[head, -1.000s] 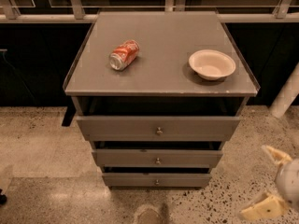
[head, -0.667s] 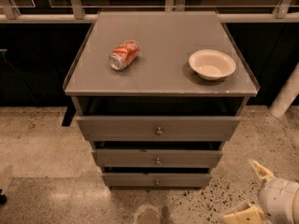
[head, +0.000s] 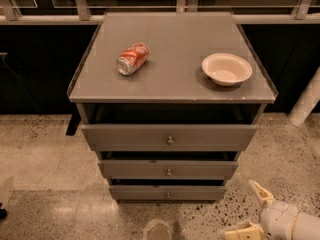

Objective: Open bottom drawer

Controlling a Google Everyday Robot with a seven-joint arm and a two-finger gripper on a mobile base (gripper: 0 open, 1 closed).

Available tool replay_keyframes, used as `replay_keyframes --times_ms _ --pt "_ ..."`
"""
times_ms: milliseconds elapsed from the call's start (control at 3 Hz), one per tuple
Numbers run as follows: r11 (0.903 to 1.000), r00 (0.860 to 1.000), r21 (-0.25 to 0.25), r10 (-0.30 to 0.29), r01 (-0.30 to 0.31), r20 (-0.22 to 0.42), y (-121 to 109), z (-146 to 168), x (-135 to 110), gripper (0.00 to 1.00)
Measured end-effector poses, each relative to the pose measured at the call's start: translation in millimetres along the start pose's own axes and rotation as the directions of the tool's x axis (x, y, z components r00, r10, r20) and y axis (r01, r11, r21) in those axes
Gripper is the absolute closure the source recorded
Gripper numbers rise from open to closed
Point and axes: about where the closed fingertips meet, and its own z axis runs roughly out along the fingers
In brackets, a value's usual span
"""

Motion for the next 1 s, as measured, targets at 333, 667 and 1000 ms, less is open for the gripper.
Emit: replay_keyframes --times_ms 333,667,1000 --pt "1.0000 1.000 0.000 0.000 0.000 0.000 0.0 0.0 0.1 0.00" --pt "0.9970 0.996 0.001 0.077 -0.077 0.037 3.6 9.9 30.1 0.00" --pt "0.9806 0.978 0.005 0.195 -0.196 0.080 1.8 39.5 85.6 0.00"
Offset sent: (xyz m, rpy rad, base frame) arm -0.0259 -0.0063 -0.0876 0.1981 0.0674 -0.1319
